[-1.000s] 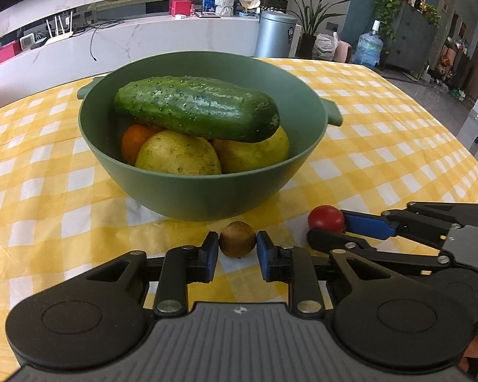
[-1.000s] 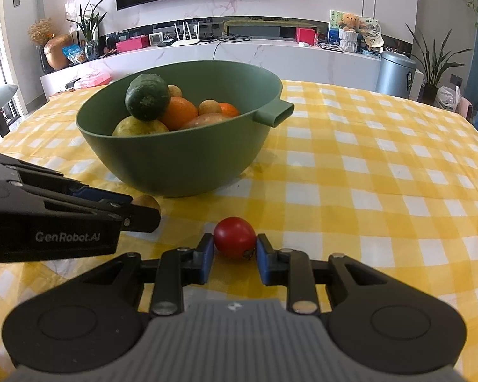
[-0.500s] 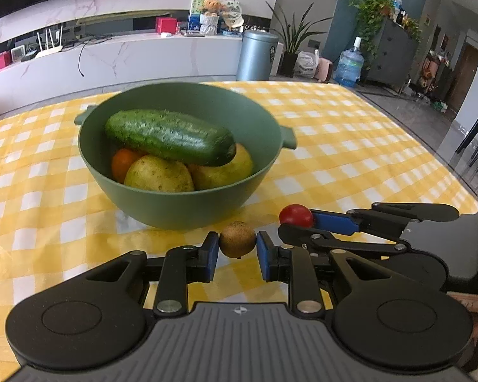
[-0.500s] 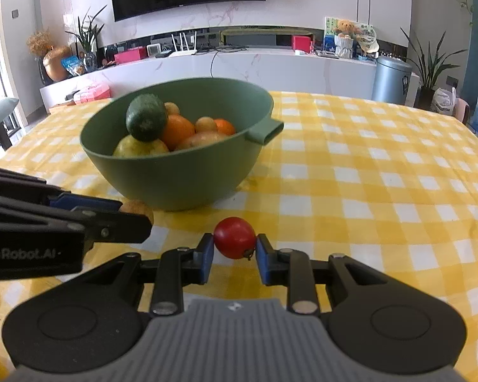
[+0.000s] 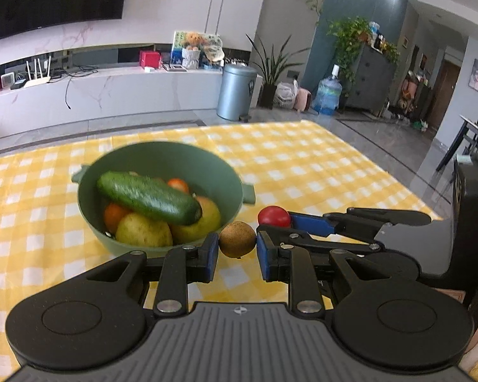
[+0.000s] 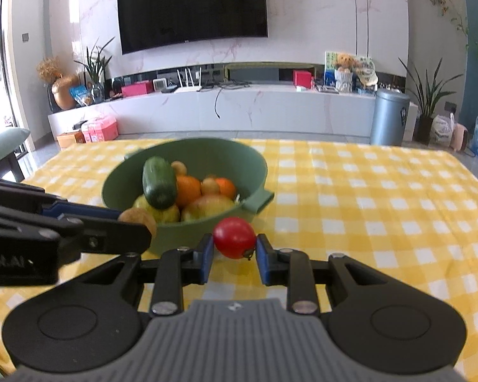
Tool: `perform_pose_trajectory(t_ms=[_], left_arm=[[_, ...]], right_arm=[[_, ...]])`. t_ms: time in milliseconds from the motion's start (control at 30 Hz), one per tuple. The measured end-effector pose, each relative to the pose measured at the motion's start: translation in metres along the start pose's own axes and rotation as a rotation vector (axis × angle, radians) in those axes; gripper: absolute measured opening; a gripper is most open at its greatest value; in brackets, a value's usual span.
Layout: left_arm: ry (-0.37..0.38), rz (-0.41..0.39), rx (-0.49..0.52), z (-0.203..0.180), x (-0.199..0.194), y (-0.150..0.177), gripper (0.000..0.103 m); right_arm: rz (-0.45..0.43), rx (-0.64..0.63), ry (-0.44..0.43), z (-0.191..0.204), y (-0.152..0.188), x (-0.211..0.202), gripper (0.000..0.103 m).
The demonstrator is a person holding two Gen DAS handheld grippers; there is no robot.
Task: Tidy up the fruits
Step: 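Carry the kiwi and red tomato over the colander and lower them inside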
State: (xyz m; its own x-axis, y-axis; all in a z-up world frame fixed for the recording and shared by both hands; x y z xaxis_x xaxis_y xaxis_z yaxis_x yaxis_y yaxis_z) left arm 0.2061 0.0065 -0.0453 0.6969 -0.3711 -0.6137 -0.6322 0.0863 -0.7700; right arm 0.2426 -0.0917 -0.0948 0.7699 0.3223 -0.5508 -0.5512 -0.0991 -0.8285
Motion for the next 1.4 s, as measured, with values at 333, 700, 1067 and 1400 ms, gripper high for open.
perform_pose_trajectory(t_ms=[333, 700, 1067, 1400], left_arm=[[-0.03, -0.034, -0.038, 0.02, 0.005, -0.039, 0.029], [-0.116, -0.01, -0.051, 0.058, 0.038, -0.068, 0.029], [-0.083, 0.082, -0.094, 0.099, 0.072, -0.077, 0.028], [-0.058, 0.197, -0.16, 0.118, 0.114, -0.069, 0.028]], right_arm=[[-0.027, -0.027, -0.065, 0.005, -0.037, 0.007, 0.025], [0.015, -0.111, -0.136, 0.018, -0.063, 0.05, 0.025], [0.08, -0.123, -0.207, 0.026, -0.078, 0.094, 0.025], [0.178, -0.118, -0.269, 0.025, -0.078, 0.139, 0.025]])
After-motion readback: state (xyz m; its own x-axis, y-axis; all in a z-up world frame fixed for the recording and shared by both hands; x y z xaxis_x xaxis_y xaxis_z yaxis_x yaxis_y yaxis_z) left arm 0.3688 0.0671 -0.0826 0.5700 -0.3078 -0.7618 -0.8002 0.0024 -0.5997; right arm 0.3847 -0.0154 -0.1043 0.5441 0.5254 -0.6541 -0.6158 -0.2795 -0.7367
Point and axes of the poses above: each gripper's, at about its wrist camera, not at the fingertips, and x roughly the way its jaws point, z to its left, y to its underside, the point moved 10 cm from there along x, roughly the way its jaws point
